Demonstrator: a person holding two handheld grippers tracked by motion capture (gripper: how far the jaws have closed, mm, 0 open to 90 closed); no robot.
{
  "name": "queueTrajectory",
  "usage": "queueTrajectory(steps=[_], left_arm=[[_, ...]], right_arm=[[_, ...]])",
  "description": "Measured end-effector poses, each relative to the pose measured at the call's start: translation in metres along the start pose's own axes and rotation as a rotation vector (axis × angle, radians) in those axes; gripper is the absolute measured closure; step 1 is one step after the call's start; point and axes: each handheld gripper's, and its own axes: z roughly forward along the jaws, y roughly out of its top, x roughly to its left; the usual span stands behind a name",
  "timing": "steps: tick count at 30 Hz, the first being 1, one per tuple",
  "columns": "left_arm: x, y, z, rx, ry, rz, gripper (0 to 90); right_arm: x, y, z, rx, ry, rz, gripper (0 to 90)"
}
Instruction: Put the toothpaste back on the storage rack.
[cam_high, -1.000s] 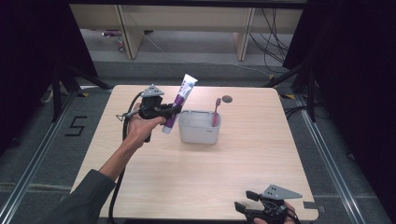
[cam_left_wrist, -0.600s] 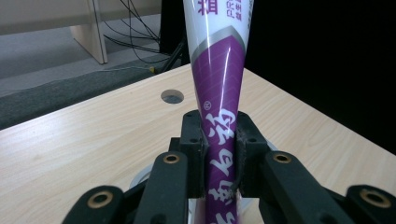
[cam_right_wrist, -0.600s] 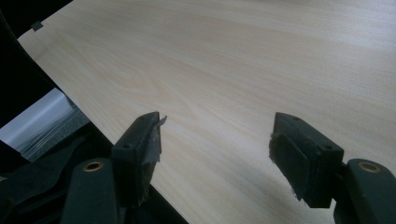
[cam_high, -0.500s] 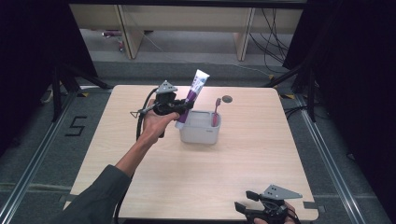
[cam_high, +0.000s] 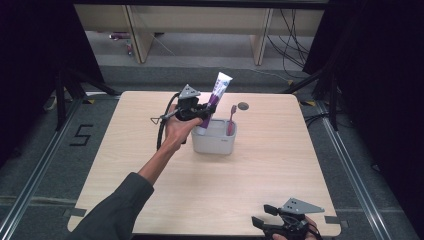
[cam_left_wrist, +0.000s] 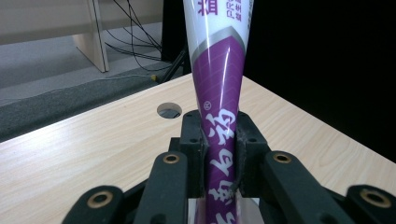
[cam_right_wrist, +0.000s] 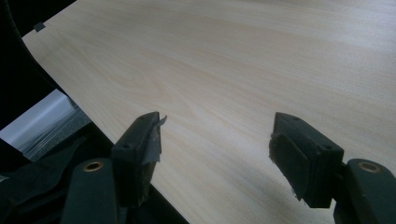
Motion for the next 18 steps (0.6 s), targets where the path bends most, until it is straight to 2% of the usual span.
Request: queueTrajectory(steps=[8, 13, 18], left_arm=[[0.001, -0.003, 0.008, 0.008, 0.006, 0.001, 76.3], [0.001, -0.006, 0.017, -0.010, 0.015, -0.002, 76.3], [0.000, -0.008, 0.022, 0.002, 0.017, -0.003, 76.2]], right_arm=[[-0.001, 0.000, 0.000, -0.007, 0.008, 0.003, 34.1], [-0.001, 0.000, 0.000, -0.007, 0.006, -0.006, 34.1], [-0.001, -0.001, 0.000, -0.007, 0.007, -0.007, 34.1]])
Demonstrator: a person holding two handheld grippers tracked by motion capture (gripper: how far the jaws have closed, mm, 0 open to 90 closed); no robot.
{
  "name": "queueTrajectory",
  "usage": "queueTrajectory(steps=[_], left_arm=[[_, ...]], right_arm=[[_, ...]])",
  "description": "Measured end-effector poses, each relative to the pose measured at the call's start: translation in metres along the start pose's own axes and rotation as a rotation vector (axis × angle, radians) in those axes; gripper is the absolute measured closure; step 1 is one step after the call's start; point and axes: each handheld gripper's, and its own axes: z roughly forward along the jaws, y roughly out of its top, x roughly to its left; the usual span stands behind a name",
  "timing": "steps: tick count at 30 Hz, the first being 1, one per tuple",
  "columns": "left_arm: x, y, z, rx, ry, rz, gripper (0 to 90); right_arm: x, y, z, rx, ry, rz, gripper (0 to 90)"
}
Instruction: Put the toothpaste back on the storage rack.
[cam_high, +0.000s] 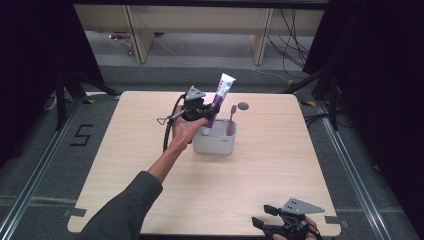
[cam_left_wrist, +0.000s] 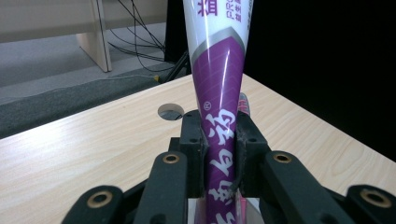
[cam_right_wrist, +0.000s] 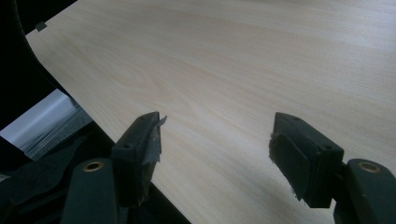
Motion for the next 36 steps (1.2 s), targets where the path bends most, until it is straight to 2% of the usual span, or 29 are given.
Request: queueTrajectory(steps=[6, 7, 11, 12, 14, 16, 17, 18, 20, 22, 28, 29, 30, 31, 32, 33, 36], left_arm=[[0.000, -0.003, 0.005, -0.005, 0.003, -0.005, 76.2], [0.000, -0.003, 0.006, -0.006, 0.001, -0.007, 76.1], [-0.001, -0.005, 0.009, -0.006, 0.001, -0.012, 76.1], [-0.001, -0.006, 0.010, -0.008, 0.000, -0.010, 76.1], [-0.001, -0.007, 0.011, -0.006, 0.002, -0.005, 76.1], [-0.001, -0.009, 0.013, -0.013, -0.001, -0.006, 76.0], [-0.001, -0.010, 0.014, -0.008, -0.001, -0.010, 76.0], [-0.001, -0.011, 0.015, -0.008, -0.001, -0.008, 76.0], [-0.002, -0.013, 0.017, -0.004, -0.001, -0.008, 76.0], [-0.003, -0.015, 0.019, -0.003, -0.002, -0.007, 76.0], [-0.003, -0.022, 0.023, 0.017, 0.003, -0.009, 75.8], [-0.003, -0.023, 0.024, 0.016, 0.008, -0.009, 75.8], [-0.002, -0.024, 0.024, 0.022, 0.013, -0.009, 75.7], [-0.002, -0.025, 0.024, 0.024, 0.014, -0.007, 75.7], [-0.001, -0.026, 0.024, 0.030, 0.017, -0.005, 75.6], [-0.001, -0.027, 0.025, 0.029, 0.014, -0.007, 75.5], [-0.001, -0.028, 0.025, 0.044, 0.020, -0.001, 75.3]], right_arm=[[-0.002, 0.000, 0.000, -0.010, -0.004, -0.014, 34.0], [-0.001, 0.000, 0.000, -0.012, 0.010, -0.007, 34.0], [-0.002, 0.000, -0.001, -0.008, -0.004, -0.012, 34.0], [-0.002, -0.001, 0.000, -0.014, 0.008, -0.006, 34.0], [-0.002, 0.000, -0.003, 0.000, -0.017, -0.010, 34.1], [-0.001, 0.000, -0.004, 0.002, -0.021, 0.000, 34.0], [0.000, -0.001, -0.003, 0.006, -0.016, 0.023, 34.1], [-0.003, -0.001, -0.004, 0.000, -0.023, -0.012, 34.0], [-0.003, -0.001, -0.004, 0.000, -0.023, -0.011, 34.1], [-0.002, -0.001, -0.002, -0.010, 0.002, 0.006, 34.1], [-0.004, -0.002, -0.002, -0.020, -0.001, -0.010, 34.0], [-0.003, -0.002, -0.003, -0.012, 0.001, 0.002, 34.1], [-0.004, -0.002, -0.004, -0.013, -0.015, -0.008, 34.0], [-0.001, -0.002, -0.003, -0.017, 0.006, 0.030, 34.0], [-0.001, -0.002, -0.004, -0.001, 0.001, 0.031, 34.1], [-0.001, -0.002, -0.003, -0.014, 0.008, 0.036, 34.1], [-0.001, -0.002, -0.004, -0.005, 0.006, 0.034, 34.1]])
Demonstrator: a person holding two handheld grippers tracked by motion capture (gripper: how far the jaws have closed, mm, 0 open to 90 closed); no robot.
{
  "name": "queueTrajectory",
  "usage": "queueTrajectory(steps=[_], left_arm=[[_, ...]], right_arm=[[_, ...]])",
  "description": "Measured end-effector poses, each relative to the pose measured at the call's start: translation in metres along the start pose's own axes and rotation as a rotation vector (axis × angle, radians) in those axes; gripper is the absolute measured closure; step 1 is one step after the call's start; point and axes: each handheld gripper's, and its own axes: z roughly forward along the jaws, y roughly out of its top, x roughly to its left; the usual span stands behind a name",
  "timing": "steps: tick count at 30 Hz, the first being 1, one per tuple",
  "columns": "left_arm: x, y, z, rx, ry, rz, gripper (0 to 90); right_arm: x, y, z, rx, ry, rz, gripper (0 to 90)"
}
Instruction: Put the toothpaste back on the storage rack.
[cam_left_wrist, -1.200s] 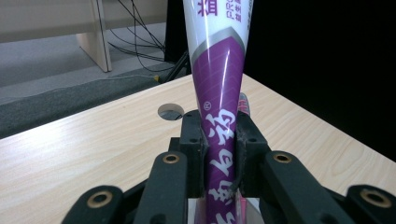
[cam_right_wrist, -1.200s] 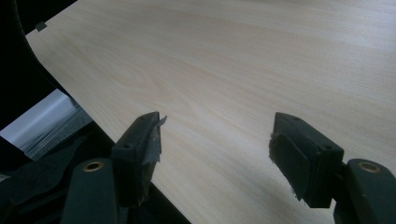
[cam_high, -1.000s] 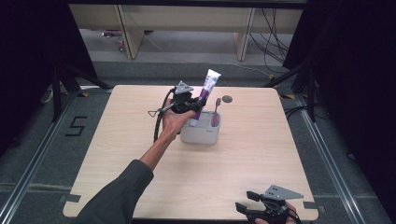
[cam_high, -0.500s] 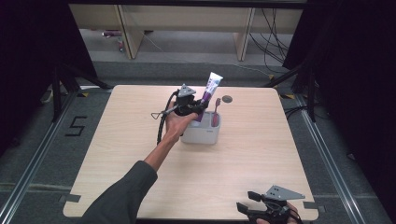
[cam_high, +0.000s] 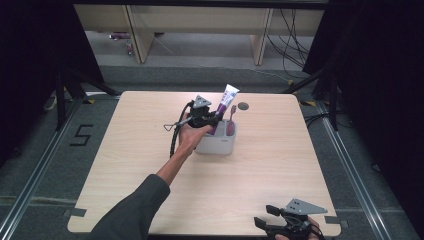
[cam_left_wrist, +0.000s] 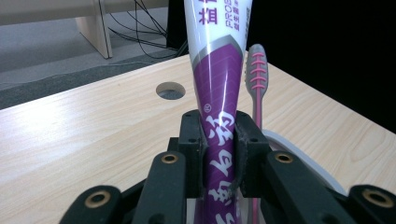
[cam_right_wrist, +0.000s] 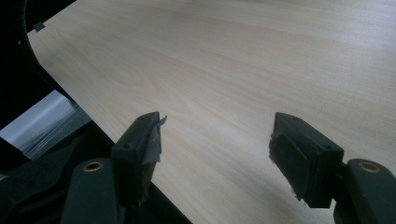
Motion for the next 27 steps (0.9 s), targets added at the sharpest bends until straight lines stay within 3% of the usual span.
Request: queueTrajectory(steps=[3, 4, 12, 16, 18, 20, 22, 27], left_arm=[[0.000, -0.001, 0.000, 0.014, -0.006, 0.005, 75.1], [0.000, 0.000, 0.000, 0.018, -0.010, 0.003, 74.9], [-0.001, 0.000, -0.002, 0.032, -0.019, 0.001, 73.3], [-0.002, 0.000, -0.002, 0.078, -0.020, 0.022, 70.4], [-0.003, -0.003, -0.001, 0.084, -0.015, 0.014, 68.8], [-0.001, -0.003, -0.003, 0.061, -0.016, 0.002, 67.1], [0.000, 0.001, -0.009, 0.023, -0.035, -0.030, 72.1], [-0.001, 0.011, -0.021, 0.016, -0.017, -0.008, 70.8]], right_arm=[[-0.001, 0.000, -0.001, 0.002, -0.009, -0.014, 34.1], [0.000, 0.000, -0.001, 0.004, 0.003, 0.007, 34.0], [0.000, 0.000, -0.002, 0.009, -0.004, 0.004, 34.0], [0.000, 0.000, -0.002, 0.015, -0.009, 0.005, 34.1], [0.000, 0.000, -0.001, 0.004, -0.004, -0.004, 34.1], [0.000, 0.000, 0.001, -0.011, -0.006, -0.014, 34.1], [0.000, 0.000, 0.001, -0.010, -0.005, -0.016, 34.0], [-0.001, 0.000, 0.001, 0.003, -0.005, -0.032, 34.0]])
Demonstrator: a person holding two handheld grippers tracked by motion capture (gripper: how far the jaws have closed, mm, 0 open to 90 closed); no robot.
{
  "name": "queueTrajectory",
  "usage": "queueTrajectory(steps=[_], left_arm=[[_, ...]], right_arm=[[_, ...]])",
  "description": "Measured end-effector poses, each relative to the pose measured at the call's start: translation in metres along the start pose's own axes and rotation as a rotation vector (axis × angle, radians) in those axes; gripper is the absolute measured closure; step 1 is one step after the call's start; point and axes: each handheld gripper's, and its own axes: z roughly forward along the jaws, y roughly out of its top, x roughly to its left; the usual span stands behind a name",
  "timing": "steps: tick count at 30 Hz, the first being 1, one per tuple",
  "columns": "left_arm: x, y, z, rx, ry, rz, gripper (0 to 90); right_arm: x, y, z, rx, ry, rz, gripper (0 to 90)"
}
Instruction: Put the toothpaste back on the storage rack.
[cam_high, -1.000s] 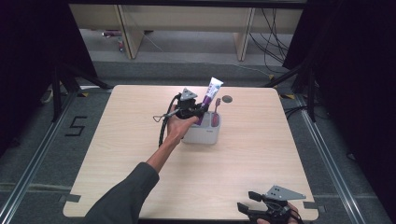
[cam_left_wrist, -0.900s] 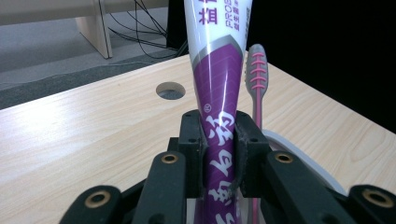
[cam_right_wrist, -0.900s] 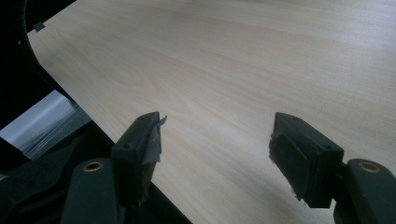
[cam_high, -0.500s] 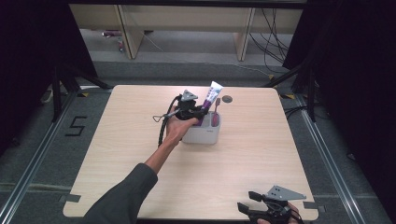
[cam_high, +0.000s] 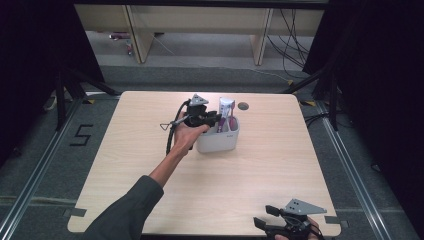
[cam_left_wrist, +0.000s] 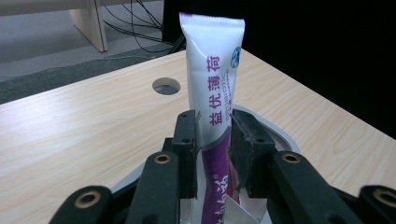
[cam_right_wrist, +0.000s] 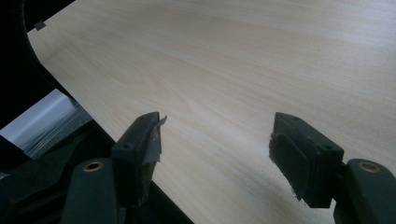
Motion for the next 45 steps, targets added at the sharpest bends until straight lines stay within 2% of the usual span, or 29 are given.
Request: queueTrajectory(steps=[3, 7, 12, 14, 16, 17, 18, 21, 25, 30, 34, 36, 38, 39, 41, 43, 45], left_arm=[[0.000, 0.002, -0.005, 0.008, -0.003, 0.001, 70.0], [-0.001, 0.003, -0.008, 0.017, -0.004, 0.005, 69.4], [-0.002, 0.004, -0.014, 0.049, -0.003, -0.002, 65.6], [0.000, 0.004, -0.018, 0.058, -0.008, 0.014, 64.6], [0.000, 0.004, -0.021, 0.048, -0.010, 0.001, 63.9], [0.001, 0.005, -0.023, 0.053, -0.015, -0.001, 62.8], [0.000, 0.005, -0.025, 0.054, -0.014, -0.009, 61.0], [0.000, 0.003, -0.033, 0.041, -0.044, -0.028, 57.0], [-0.001, 0.001, -0.038, 0.046, -0.040, -0.041, 45.5], [0.000, -0.002, -0.045, 0.070, -0.035, -0.054, 35.6], [0.000, -0.005, -0.051, 0.060, -0.065, -0.075, 30.4], [0.000, -0.006, -0.053, 0.063, -0.067, -0.076, 27.8], [0.000, -0.010, -0.058, 0.065, -0.070, -0.082, 25.2], [0.000, -0.010, -0.060, 0.072, -0.074, -0.086, 23.7], [0.000, -0.012, -0.064, 0.074, -0.069, -0.082, 20.0], [0.001, -0.013, -0.067, 0.077, -0.076, -0.078, 19.9], [0.002, -0.015, -0.070, 0.076, -0.080, -0.080, 17.9]], right_arm=[[0.000, 0.000, 0.001, -0.004, -0.007, -0.017, 34.1], [0.000, 0.000, 0.001, -0.006, -0.006, -0.015, 34.0], [0.000, 0.000, 0.000, -0.007, 0.003, 0.001, 34.0], [0.000, 0.000, 0.000, -0.006, 0.004, 0.011, 34.0], [0.000, 0.000, 0.000, -0.005, 0.004, 0.013, 34.0], [-0.001, 0.000, 0.001, -0.010, -0.002, -0.004, 34.1], [0.000, 0.000, 0.000, 0.004, -0.013, -0.005, 34.1], [0.000, 0.000, 0.000, 0.003, -0.010, -0.008, 34.0], [0.000, 0.000, 0.001, -0.005, -0.013, -0.015, 34.0], [0.000, 0.000, 0.001, -0.003, -0.011, -0.017, 34.0], [0.000, 0.000, -0.001, 0.008, -0.014, 0.006, 34.0], [-0.001, -0.001, -0.001, 0.000, -0.021, -0.007, 34.0], [0.000, -0.001, 0.000, 0.008, -0.014, 0.010, 34.0], [0.002, -0.001, 0.000, 0.014, -0.008, 0.036, 34.0], [0.002, -0.001, 0.000, 0.011, 0.002, 0.040, 34.0], [-0.001, -0.001, 0.000, -0.006, -0.011, -0.006, 34.0], [-0.001, -0.001, -0.001, 0.000, -0.019, -0.009, 34.0]])
